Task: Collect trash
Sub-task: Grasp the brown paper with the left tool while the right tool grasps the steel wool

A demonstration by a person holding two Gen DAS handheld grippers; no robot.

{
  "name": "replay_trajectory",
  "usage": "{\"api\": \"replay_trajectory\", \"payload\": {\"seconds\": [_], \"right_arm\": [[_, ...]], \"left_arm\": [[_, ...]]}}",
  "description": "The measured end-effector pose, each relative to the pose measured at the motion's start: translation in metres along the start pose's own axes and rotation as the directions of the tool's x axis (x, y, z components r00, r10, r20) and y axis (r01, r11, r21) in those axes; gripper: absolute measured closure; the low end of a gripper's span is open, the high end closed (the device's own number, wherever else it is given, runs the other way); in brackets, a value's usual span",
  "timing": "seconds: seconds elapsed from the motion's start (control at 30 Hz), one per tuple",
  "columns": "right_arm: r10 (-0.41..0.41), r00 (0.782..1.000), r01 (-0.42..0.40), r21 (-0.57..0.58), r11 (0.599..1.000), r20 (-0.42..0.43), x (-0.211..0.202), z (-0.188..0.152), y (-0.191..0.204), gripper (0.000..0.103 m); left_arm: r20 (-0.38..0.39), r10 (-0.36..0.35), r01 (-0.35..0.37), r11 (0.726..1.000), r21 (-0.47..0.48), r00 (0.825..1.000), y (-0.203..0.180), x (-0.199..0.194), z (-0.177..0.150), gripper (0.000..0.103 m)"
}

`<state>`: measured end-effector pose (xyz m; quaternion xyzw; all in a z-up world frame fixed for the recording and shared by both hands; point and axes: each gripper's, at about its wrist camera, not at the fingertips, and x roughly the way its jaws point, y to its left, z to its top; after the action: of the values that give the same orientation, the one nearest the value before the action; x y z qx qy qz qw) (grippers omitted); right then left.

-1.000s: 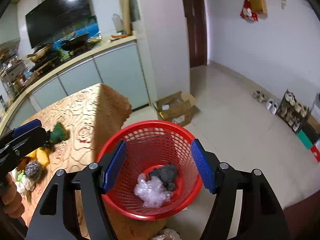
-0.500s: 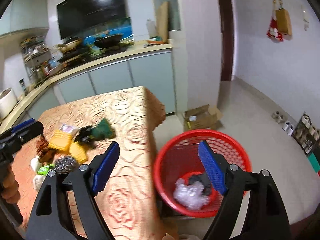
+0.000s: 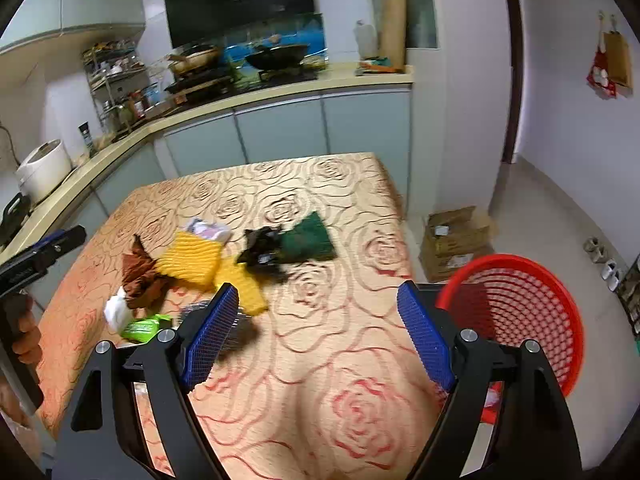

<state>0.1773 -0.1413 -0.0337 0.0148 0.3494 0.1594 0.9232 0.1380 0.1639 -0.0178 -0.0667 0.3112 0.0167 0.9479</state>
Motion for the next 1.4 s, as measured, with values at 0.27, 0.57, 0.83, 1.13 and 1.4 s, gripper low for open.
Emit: {"api": "replay_trajectory", "payload": {"seconds": [0.27,0.57,0.83,1.13,1.4], "right_arm": [[0.033,0.999,-0.034,-0.021,0.999,-0.042,0.021,0.0,0.03,0.024],[0.058,0.994,-0.06,-0.023,0.998,-0.09,0.039,-0.003,0.039,0.024],[0.099,0.986,-0.105,-0.033,0.994,-0.138,0.055,-0.01,0.058,0.024],[0.108,0.977,-0.114,-0.023,0.993,-0.186,0.079,-0.02,0.07,0.024],[0.126,0.967,-0.133,-0.019,0.991,-0.222,0.089,-0.03,0.07,0.037]], "left_arm": [[-0.115,-0.088,0.09,0.996,0.014,0.989,-0.007,0.043,-0.009,0.02],[-0.194,-0.075,0.093,0.992,0.084,0.978,-0.021,0.074,-0.014,0.048],[-0.221,-0.077,0.09,0.995,0.05,0.972,-0.009,0.085,-0.022,0.081],[-0.178,-0.059,0.074,0.994,0.075,0.982,-0.012,0.073,-0.021,0.085],[-0.123,-0.031,0.04,0.996,0.075,0.992,-0.007,0.054,-0.014,0.085]]}}
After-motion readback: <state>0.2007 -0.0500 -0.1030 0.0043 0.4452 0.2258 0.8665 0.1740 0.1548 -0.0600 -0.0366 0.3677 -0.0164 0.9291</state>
